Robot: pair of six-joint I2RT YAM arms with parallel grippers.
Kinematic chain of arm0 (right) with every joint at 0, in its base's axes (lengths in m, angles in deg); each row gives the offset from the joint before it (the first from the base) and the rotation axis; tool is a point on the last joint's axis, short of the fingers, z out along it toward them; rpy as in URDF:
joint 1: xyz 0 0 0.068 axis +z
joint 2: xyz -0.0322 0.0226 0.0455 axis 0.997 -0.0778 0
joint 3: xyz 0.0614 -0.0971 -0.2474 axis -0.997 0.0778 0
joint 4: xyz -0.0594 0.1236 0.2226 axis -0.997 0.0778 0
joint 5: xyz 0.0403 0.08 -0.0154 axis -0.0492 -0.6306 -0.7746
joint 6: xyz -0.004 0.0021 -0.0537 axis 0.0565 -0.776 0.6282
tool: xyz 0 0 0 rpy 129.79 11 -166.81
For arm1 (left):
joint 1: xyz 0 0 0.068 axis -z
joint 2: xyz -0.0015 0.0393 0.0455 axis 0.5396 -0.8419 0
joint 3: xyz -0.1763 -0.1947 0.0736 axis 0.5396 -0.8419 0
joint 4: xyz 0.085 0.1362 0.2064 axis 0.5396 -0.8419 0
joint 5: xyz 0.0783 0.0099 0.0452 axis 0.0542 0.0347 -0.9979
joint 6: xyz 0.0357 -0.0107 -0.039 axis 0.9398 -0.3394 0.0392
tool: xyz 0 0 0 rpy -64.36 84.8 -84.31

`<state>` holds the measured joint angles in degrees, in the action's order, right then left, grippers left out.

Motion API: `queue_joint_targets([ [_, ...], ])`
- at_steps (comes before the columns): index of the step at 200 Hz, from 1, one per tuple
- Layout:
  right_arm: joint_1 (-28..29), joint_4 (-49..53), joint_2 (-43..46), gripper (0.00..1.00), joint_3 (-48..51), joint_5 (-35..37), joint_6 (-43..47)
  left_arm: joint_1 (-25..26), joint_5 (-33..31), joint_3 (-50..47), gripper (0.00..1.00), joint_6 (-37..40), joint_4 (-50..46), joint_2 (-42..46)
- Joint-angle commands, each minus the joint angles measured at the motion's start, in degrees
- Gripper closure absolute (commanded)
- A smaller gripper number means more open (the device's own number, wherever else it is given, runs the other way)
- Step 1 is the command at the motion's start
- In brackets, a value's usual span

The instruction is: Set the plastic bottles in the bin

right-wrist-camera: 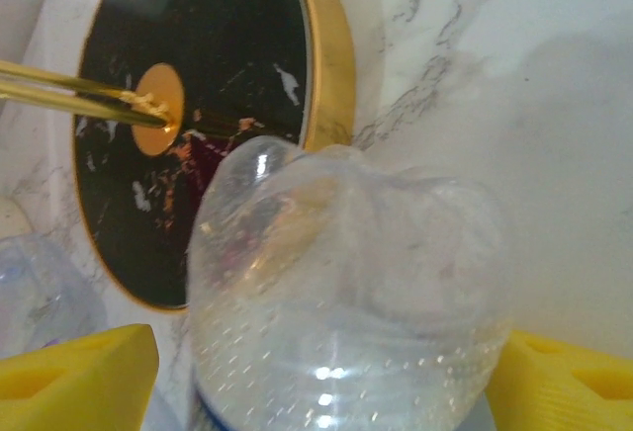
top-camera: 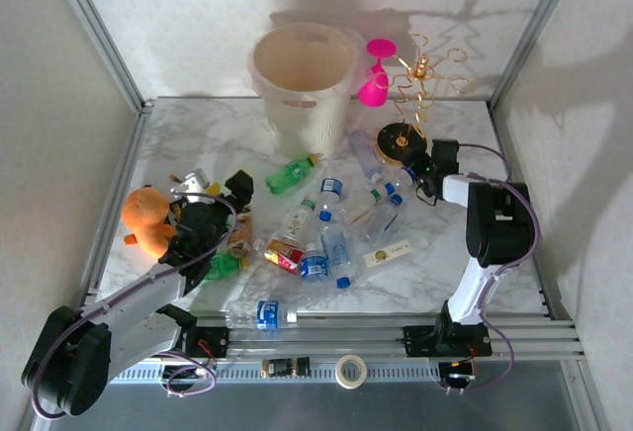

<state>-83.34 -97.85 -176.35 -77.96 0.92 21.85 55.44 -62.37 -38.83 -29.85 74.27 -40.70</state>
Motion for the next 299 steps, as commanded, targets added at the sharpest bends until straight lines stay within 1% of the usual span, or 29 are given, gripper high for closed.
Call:
queue_joint_targets([
  [1,0.3,-0.5,-2.0,0.16,-1.5,2.0,-2.4,0.1,-1.6,-0.9,0.00,1.0,-1.0,1.1],
  [30,0.3,-0.9,-2.4,0.22,-1.0,3.3,-3.1,0.2,-1.9,-0.8,0.00,0.9,-1.2,1.1],
  [66,0.2,-2.6,-0.9,0.40,1.1,3.3,-3.3,0.2,-2.8,-0.3,0.01,0.4,-0.7,0.3],
  [73,0.2,-3.0,-0.2,0.44,1.5,3.0,-3.3,0.2,-2.9,-0.1,0.01,0.3,-0.7,0.1],
  [90,0.0,-3.8,2.0,0.50,2.6,2.7,-3.1,0.2,-2.8,1.0,0.01,0.2,-0.9,-0.5],
  [123,-0.6,-4.6,8.3,0.58,3.8,2.5,-1.1,0.2,-2.4,2.7,0.01,0.3,-0.5,-1.9],
  [165,-1.2,-1.8,17.7,0.65,5.1,2.1,4.5,-0.3,-1.3,2.7,0.00,0.0,1.5,-3.7],
  [195,-1.2,3.0,26.0,0.67,6.2,1.3,9.7,-1.5,0.6,2.5,0.00,-0.9,2.8,-4.6],
  [220,-1.2,6.6,33.4,0.68,7.1,-1.3,13.2,-3.0,2.0,2.1,0.00,-1.9,4.2,-5.7],
  [241,-0.4,7.4,39.5,0.70,8.2,-4.5,14.7,-4.4,3.6,2.0,0.00,-3.0,5.1,-7.0],
  [269,4.9,8.0,44.1,0.71,7.4,-3.7,16.4,-6.7,6.3,2.0,0.00,-5.1,6.4,-9.2],
  [299,11.7,6.2,43.0,0.71,2.8,-3.3,17.9,-9.1,9.0,1.9,0.00,-6.7,7.1,-10.5],
])
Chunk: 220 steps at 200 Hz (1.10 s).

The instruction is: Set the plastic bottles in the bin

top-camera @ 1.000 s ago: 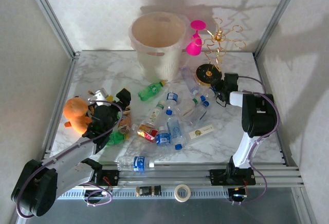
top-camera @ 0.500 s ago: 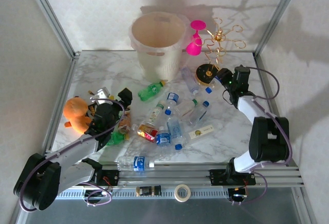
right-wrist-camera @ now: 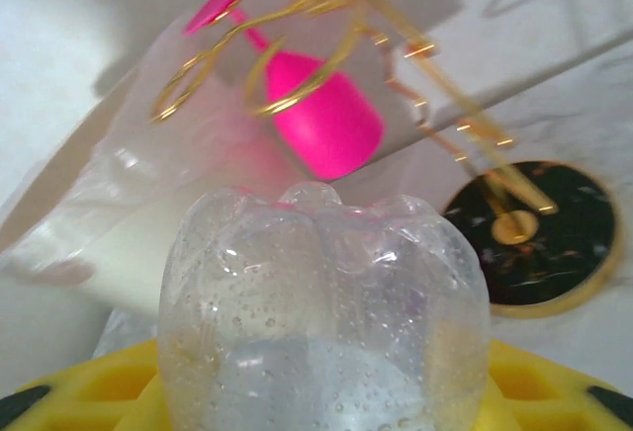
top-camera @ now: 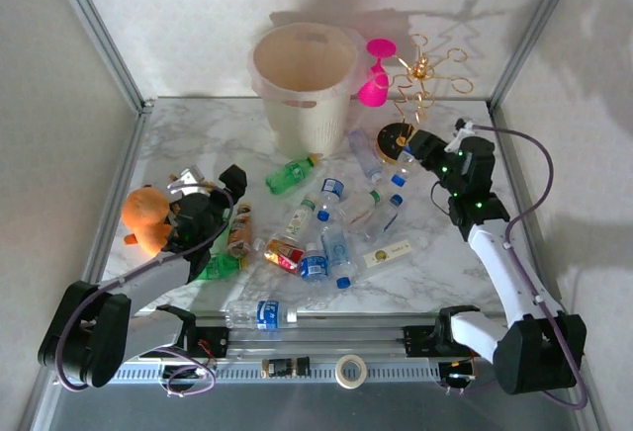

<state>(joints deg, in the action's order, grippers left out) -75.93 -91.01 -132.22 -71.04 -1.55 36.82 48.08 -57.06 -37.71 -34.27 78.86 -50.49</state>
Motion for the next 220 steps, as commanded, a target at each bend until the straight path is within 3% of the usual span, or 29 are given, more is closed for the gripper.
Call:
queue_joint_targets([
  [1,4.5,-0.8,-1.3,0.71,-4.4,-0.8,3.0,-1.8,3.8,0.8,0.00,-2.3,2.5,-0.7],
  [58,14.8,1.2,-18.8,0.71,-29.5,0.2,9.5,-5.1,4.3,0.6,0.00,-1.1,-3.9,3.2],
  [165,16.6,9.7,-60.6,0.71,-83.8,2.3,14.2,-8.1,1.4,-0.7,0.00,3.5,-18.2,13.0],
  [220,17.1,6.4,-69.1,0.63,-89.1,1.4,14.6,-8.5,-0.5,-1.4,0.00,5.6,-21.7,17.3],
])
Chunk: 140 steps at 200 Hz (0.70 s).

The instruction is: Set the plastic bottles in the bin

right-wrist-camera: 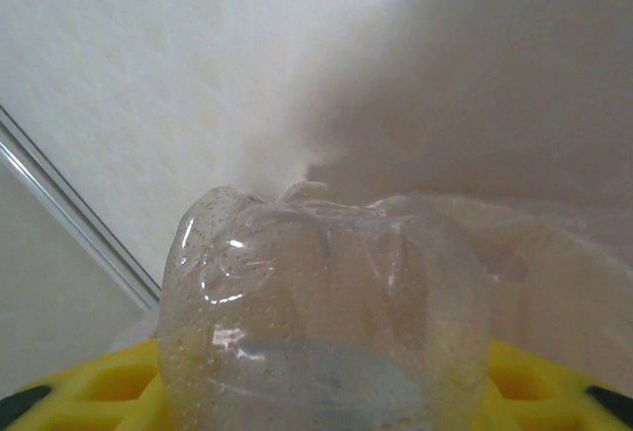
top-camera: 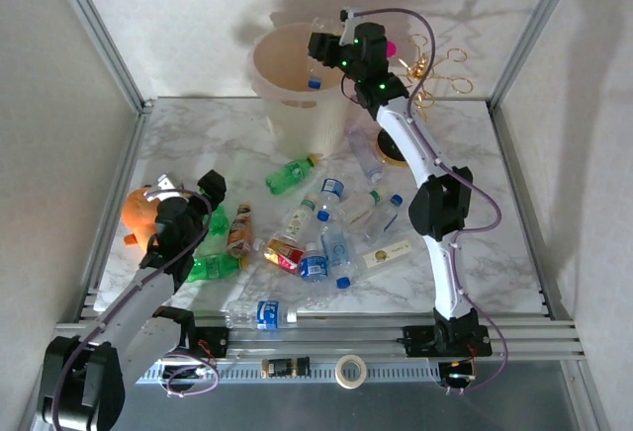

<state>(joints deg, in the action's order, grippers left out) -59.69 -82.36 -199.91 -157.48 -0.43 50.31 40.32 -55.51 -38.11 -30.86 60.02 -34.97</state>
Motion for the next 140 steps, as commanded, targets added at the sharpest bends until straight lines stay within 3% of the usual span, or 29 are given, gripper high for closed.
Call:
queue_joint_targets([
  [1,0.9,-2.4,-1.4,0.62,-2.6,0.3,1.1,-0.7,-2.1,-1.0,0.00,2.2,-2.9,1.8],
  [62,1.1,-3.9,0.2,0.16,-2.4,0.5,1.9,-0.9,-2.6,-1.3,0.01,1.5,-3.3,2.1],
  [75,1.1,-3.3,1.7,0.02,-1.9,0.4,2.5,-0.9,-2.5,-1.2,0.00,1.2,-3.2,1.9],
  [140,1.5,-0.4,16.8,0.01,14.3,3.1,4.7,-1.1,-3.7,-0.1,0.01,0.1,-5.1,-0.4],
])
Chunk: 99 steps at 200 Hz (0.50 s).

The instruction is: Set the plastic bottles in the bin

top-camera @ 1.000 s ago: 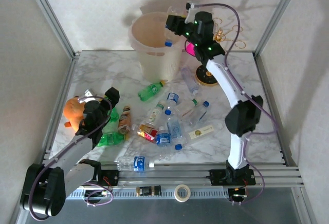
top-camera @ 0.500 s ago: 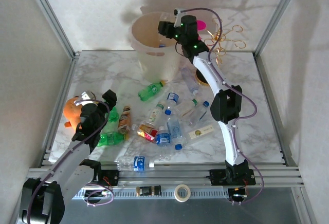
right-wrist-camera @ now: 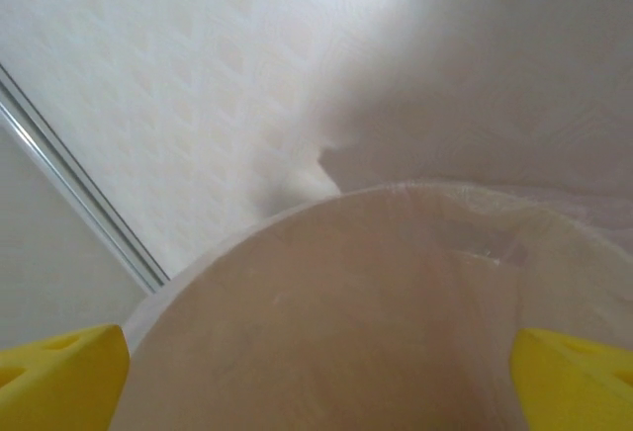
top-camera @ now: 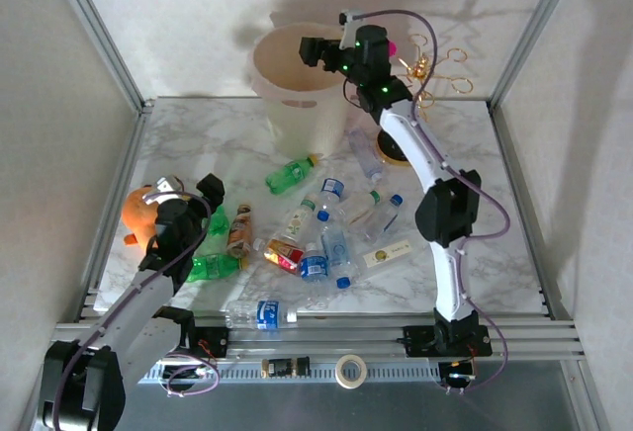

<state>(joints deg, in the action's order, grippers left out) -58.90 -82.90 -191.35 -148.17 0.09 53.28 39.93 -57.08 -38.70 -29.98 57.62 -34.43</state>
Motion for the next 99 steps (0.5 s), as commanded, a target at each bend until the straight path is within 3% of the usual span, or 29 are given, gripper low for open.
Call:
queue_joint_targets([
  [1,0.8,0.2,8.5,0.01,5.4,2.7,1.7,-0.7,-2.2,0.5,0.01,-0.8,-2.8,-1.0],
  [36,1.1,1.3,18.2,0.01,19.9,6.6,2.3,-0.9,-3.3,1.0,0.00,-2.4,-5.9,-3.4],
  [99,1.5,-8.5,39.2,0.01,51.9,20.0,3.7,-1.2,-6.4,2.1,0.00,-3.4,-12.5,-7.1],
])
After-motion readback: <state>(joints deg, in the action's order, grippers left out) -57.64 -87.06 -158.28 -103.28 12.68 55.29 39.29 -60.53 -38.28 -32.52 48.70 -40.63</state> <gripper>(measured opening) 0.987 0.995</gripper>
